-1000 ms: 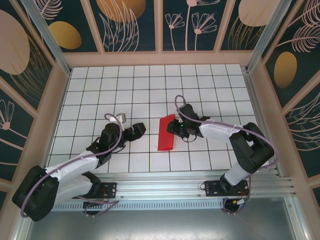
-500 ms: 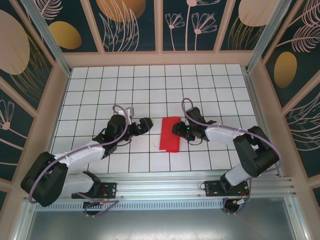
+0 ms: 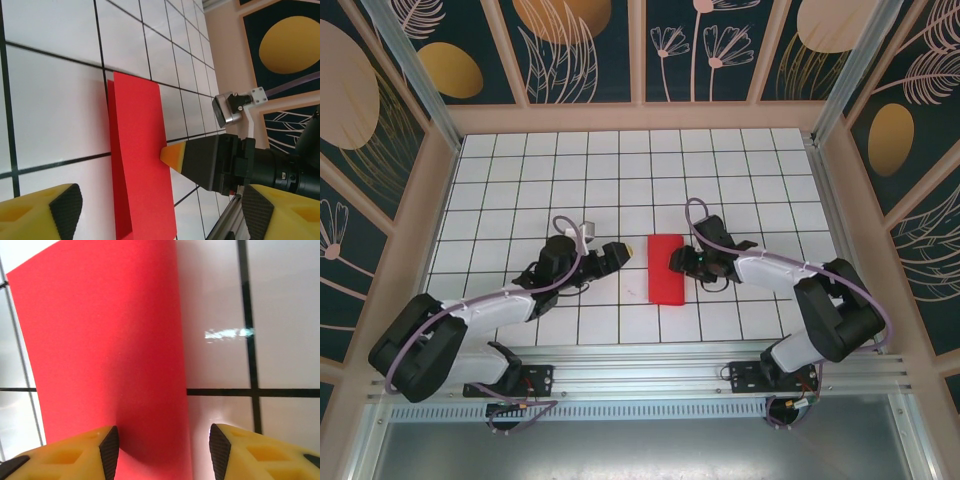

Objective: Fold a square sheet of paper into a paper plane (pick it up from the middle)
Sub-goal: Fold the square sheet of paper in half at the center of the table.

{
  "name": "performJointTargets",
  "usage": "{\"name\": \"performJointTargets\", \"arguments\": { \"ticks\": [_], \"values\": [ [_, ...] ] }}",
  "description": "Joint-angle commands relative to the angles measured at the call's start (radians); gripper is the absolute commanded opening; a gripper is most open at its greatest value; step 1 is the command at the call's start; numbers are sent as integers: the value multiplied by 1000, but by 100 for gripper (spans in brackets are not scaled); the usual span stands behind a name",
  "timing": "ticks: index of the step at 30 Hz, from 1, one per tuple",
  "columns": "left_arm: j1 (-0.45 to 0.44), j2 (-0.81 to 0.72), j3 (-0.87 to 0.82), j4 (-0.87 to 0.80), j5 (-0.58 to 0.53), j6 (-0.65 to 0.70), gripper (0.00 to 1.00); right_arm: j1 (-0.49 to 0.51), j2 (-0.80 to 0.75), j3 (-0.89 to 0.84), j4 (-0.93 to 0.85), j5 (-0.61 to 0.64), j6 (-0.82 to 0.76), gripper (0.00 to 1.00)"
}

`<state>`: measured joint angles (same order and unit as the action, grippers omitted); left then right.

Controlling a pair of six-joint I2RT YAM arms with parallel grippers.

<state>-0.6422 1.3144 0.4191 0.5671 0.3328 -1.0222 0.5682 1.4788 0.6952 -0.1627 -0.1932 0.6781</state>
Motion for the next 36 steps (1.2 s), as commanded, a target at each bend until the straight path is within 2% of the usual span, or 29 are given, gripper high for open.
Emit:
{"name": "performJointTargets", "arguments": {
  "ticks": [1,6,14,29,36],
  "values": [
    [-32,54,40,36,-2,-6,78,-12,-9,8,-75,68,-26,53],
    [-78,146,89,61,-38,-26,67,-16,21,29,-105,109,-7,53],
    [-106,237,121,109,-47,-56,62,-16,18,30,-86,108,18,53],
    [-107,258,121,120,-55,-59,62,3,62,44,-76,147,104,54],
    [-108,263,121,124,-48,-57,62,34,56,59,-90,149,52,54]
  ]
}}
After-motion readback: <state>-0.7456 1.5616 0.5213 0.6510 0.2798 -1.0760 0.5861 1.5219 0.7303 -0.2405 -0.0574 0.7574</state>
